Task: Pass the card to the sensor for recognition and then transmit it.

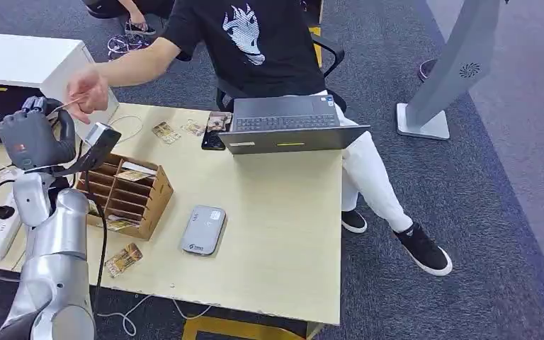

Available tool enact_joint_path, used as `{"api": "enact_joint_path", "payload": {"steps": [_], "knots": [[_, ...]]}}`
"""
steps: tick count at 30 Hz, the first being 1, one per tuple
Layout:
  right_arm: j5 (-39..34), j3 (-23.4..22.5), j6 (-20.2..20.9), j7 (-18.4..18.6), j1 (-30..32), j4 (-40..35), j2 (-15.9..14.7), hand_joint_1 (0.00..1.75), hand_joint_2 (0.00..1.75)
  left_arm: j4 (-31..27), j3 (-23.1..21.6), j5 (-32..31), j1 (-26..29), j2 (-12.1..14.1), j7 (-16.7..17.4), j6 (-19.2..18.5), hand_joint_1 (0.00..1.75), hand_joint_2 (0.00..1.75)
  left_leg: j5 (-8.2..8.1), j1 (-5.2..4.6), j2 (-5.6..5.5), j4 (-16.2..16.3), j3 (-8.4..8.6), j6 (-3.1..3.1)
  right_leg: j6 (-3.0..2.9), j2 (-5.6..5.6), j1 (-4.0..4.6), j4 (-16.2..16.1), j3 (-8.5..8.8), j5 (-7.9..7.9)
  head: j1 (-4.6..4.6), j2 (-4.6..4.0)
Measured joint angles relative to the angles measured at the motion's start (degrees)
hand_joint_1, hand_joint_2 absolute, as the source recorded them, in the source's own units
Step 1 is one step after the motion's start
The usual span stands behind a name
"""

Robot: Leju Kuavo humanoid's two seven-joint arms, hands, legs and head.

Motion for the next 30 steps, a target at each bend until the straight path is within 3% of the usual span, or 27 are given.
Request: {"api": "enact_joint_path", "payload": {"steps": [4, 9, 13, 20, 24, 30], "knots": [[0.0, 0.0, -0.3, 0.0, 0.0, 0.0, 0.0, 0.00, 1.75, 0.1, 0.0, 2.8, -0.1, -0.3, -2.5, 0.0, 1.75, 1.75, 0.00, 0.00, -0.01, 0.0, 0.00, 0.00, 0.00, -0.01, 0.00, 0.0, -0.02, 0.00, 0.00, -0.02], [0.0, 0.0, -0.3, -0.5, 0.1, 0.0, 0.0, 0.00, 1.75, -1.0, -2.0, 7.1, 1.5, -3.1, -7.3, 0.0, 1.75, 1.75, 0.00, -0.03, -0.01, 0.0, -0.01, 0.00, 0.00, -0.01, -0.04, 0.0, -0.01, 0.00, 0.00, 0.00], [-0.1, -0.1, -0.3, -0.7, 0.2, 0.0, 0.0, 0.00, 1.75, -3.3, -5.9, 8.2, 3.8, -5.0, -8.0, 0.0, 1.75, 1.75, -0.01, -0.06, -0.01, 0.0, -0.02, 0.01, 0.01, 0.00, -0.07, 0.0, -0.02, 0.00, 0.00, 0.00], [-0.3, -0.3, -0.3, -1.1, 0.3, 0.0, 0.0, 0.00, 1.75, -6.2, -9.2, 10.9, 5.7, -6.2, -9.4, 0.0, 1.75, 1.75, -0.01, -0.05, 0.00, 0.0, 0.00, 0.01, 0.00, 0.00, -0.06, 0.0, -0.04, 0.00, -0.02, 0.00], [-1.2, -1.1, -0.5, -1.5, 0.5, 0.0, 0.0, 0.00, 1.75, -12.9, -16.6, 17.9, 11.9, -6.5, -8.6, 0.0, 1.75, 1.75, -0.04, -0.05, 0.02, 0.0, -0.02, 0.00, 0.02, 0.04, -0.06, 0.0, -0.05, -0.02, -0.02, 0.00], [-2.2, -2.5, -0.8, -1.4, 0.7, 0.0, 0.0, 0.00, 1.75, -25.6, -31.1, 20.7, 20.0, -4.5, -4.2, 0.0, 1.75, 1.75, -0.10, -0.07, 0.00, 0.0, -0.08, 0.05, 0.07, 0.00, -0.09, 0.0, -0.07, -0.07, 0.00, 0.00]]}}
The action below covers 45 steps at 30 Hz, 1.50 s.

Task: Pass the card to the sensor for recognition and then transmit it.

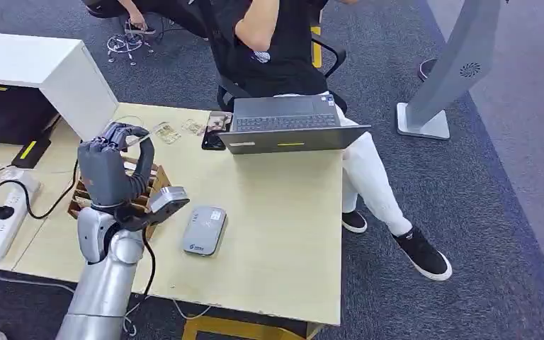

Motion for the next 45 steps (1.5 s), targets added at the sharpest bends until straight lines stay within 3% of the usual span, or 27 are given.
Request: {"api": "enact_joint_path", "payload": {"steps": [4, 7, 14, 31, 45], "knots": [[-0.1, -0.8, -0.3, 0.0, 0.1, 0.0, 0.0, 0.00, 1.75, -4.8, -7.8, 5.4, 1.8, 3.5, 3.6, -0.8, 1.75, 1.75, 0.01, 0.00, 0.00, 0.0, 0.02, 0.00, 0.00, -0.02, 0.00, 0.0, 0.00, 0.01, -0.02, 0.00], [-0.1, -1.1, -0.6, 0.0, 0.1, 0.0, 0.0, 0.00, 1.75, -7.1, -12.4, 9.4, 2.4, 5.4, 3.7, -2.6, 1.75, 1.75, 0.03, 0.01, -0.04, 0.0, 0.03, -0.01, 0.00, -0.07, 0.01, 0.0, 0.02, 0.01, 0.00, 0.00], [-0.1, -1.9, -0.6, 0.0, 0.1, 0.0, 0.0, 0.00, 1.75, -9.5, -19.0, 9.0, 3.4, 7.7, 3.8, -3.7, 1.75, 1.75, 0.02, 0.00, -0.02, 0.0, 0.02, -0.01, 0.00, -0.04, 0.00, 0.0, 0.01, 0.00, 0.00, 0.00], [-0.4, -2.3, -0.5, 0.3, 0.1, 0.0, 0.0, 0.00, 1.75, -9.3, -20.6, 7.1, 4.5, 9.5, 6.1, -3.7, 1.75, 1.75, 0.02, 0.00, -0.01, 0.0, 0.02, -0.01, 0.00, -0.04, 0.00, 0.0, 0.01, 0.00, 0.00, 0.00], [0.4, -2.3, -0.4, 1.0, 0.1, 0.0, 0.1, 0.00, 1.75, -0.4, -19.2, 4.3, 4.3, 9.7, 9.7, -3.0, 1.75, 1.75, 0.02, 0.00, -0.02, 0.0, 0.02, -0.01, 0.00, -0.05, 0.00, 0.0, 0.02, 0.00, 0.00, 0.00]]}}
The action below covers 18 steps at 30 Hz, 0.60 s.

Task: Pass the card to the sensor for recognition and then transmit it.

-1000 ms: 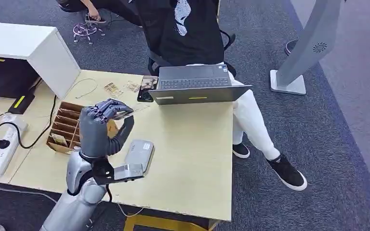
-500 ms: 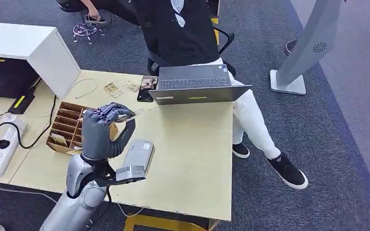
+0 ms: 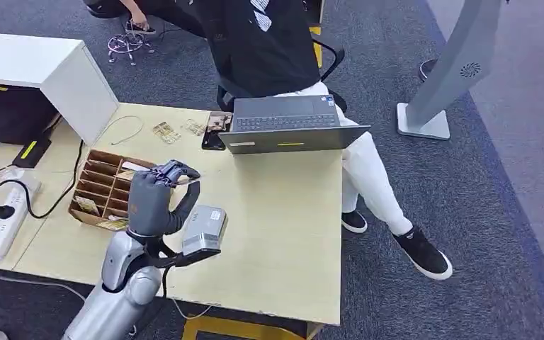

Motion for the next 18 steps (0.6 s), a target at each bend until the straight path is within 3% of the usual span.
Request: {"api": "enact_joint_path", "payload": {"steps": [6, 18], "knots": [[0.0, 0.0, 0.5, -0.1, 0.0, 0.0, 0.0, 0.00, 1.75, 4.6, 1.9, 0.5, -0.6, 0.0, 0.5, 0.0, 1.75, 1.75, 0.00, 0.00, 0.01, 0.0, 0.00, 0.00, 0.00, 0.01, 0.00, 0.0, -0.01, 0.00, -0.02, 0.00], [0.0, -0.4, 0.5, -0.9, 0.1, 0.0, 0.0, 0.00, 1.75, 8.3, 3.1, 1.0, -0.9, 0.0, 0.5, 0.0, 1.75, 1.75, 0.00, 0.00, 0.01, 0.0, 0.00, 0.00, 0.00, 0.01, 0.00, 0.0, -0.01, 0.00, 0.00, 0.00]]}}
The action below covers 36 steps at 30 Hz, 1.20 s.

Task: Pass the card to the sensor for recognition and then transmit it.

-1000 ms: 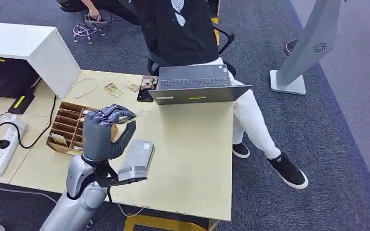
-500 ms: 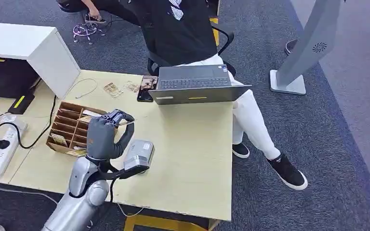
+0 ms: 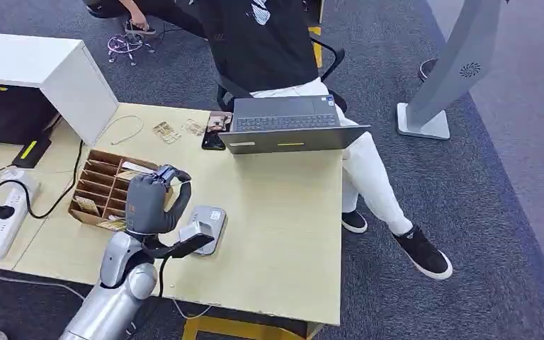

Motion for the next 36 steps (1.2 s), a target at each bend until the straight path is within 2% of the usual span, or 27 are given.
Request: {"api": "enact_joint_path", "payload": {"steps": [11, 23, 27, 36], "knots": [[0.0, -0.5, 0.2, 0.7, 0.0, 0.0, 0.0, 0.00, 1.75, 3.7, 0.8, 0.3, -0.3, -0.2, 0.4, 0.0, 1.75, 1.75, 0.00, 0.00, 0.00, 0.0, 0.00, 0.00, 0.00, -0.01, 0.00, 0.0, 0.00, 0.00, 0.00, 0.00], [0.0, -0.5, 0.2, 0.7, 0.0, 0.0, 0.0, 0.00, 1.75, 4.6, 0.9, 0.5, -0.4, -0.3, 0.5, 0.0, 1.75, 1.75, 0.00, 0.00, 0.00, 0.0, 0.00, 0.00, 0.00, -0.01, 0.00, 0.0, 0.00, 0.00, 0.00, 0.00], [0.2, -0.6, 0.0, 0.1, 0.0, 0.0, 0.0, 0.00, 1.75, 9.6, 1.7, 1.7, -0.5, -2.0, -0.6, 0.0, 1.75, 1.75, 0.00, 0.00, 0.00, 0.0, 0.00, 0.00, 0.00, 0.00, 0.00, 0.0, 0.00, 0.00, 0.00, 0.00], [0.7, -1.0, 0.0, 0.7, -0.1, 0.0, 0.0, 0.00, 1.75, 12.8, 1.8, 3.6, -0.6, -3.2, -1.4, -0.3, 1.75, 1.75, 0.00, 0.00, 0.00, 0.0, 0.00, 0.00, 0.00, 0.00, 0.00, 0.0, 0.00, 0.00, 0.00, 0.00]]}}
